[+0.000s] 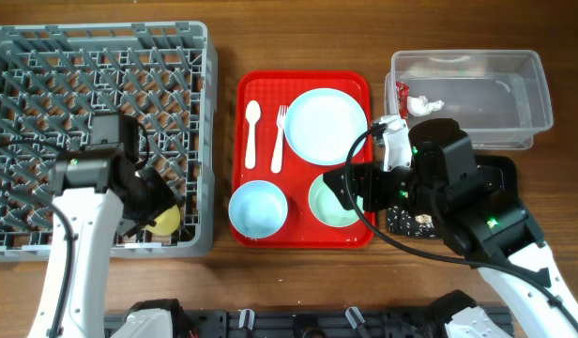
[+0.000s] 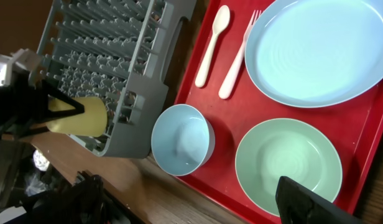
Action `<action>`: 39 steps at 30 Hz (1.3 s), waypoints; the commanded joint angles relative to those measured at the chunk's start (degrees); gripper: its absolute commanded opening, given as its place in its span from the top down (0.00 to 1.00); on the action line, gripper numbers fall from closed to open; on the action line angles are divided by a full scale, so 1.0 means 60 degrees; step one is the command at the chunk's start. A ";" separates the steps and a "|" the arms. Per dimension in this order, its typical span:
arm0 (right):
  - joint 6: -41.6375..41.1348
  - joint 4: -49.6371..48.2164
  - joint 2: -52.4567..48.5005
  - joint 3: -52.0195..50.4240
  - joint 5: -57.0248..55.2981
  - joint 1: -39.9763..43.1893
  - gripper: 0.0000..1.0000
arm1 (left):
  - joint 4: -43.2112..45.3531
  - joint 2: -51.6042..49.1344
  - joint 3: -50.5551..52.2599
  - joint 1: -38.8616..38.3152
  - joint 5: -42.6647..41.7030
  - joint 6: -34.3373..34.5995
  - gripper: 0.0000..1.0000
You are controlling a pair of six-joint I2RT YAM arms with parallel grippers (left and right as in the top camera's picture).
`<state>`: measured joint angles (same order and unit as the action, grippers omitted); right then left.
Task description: Sort waste into correct bins and load items into the dishwasher rack
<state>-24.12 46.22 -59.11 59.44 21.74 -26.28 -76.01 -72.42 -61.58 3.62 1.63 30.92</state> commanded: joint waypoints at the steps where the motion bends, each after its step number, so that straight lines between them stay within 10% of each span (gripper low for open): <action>1: 0.0015 0.0029 0.0062 0.0095 -0.0193 -0.0047 0.11 | 0.0073 -0.0284 0.0109 -0.0124 -0.0175 0.0182 0.37; 10: 0.0248 0.0153 0.0084 0.0095 -0.0197 -0.0047 0.10 | -0.0408 -0.0025 -0.1198 -0.0120 -0.0874 -0.0109 0.04; 15: 0.0255 0.0146 0.0087 0.0095 -0.0229 -0.0047 0.10 | -0.0761 0.0397 -0.1497 -0.0175 -0.1377 -0.0594 0.16; 25: -0.0674 0.3676 0.0171 0.3810 -0.4645 -0.0998 0.00 | 0.0412 0.2812 -0.2605 -0.1636 -0.1650 -0.3002 0.04; 39: -0.1271 0.2667 0.0120 0.3770 -0.4932 -0.1260 0.00 | 0.0987 0.1800 -0.2605 -0.2816 -0.1869 -0.3089 0.00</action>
<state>-30.61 62.50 -59.09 81.87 -7.70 -33.56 -70.08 -60.40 -76.71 -12.88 -8.91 13.74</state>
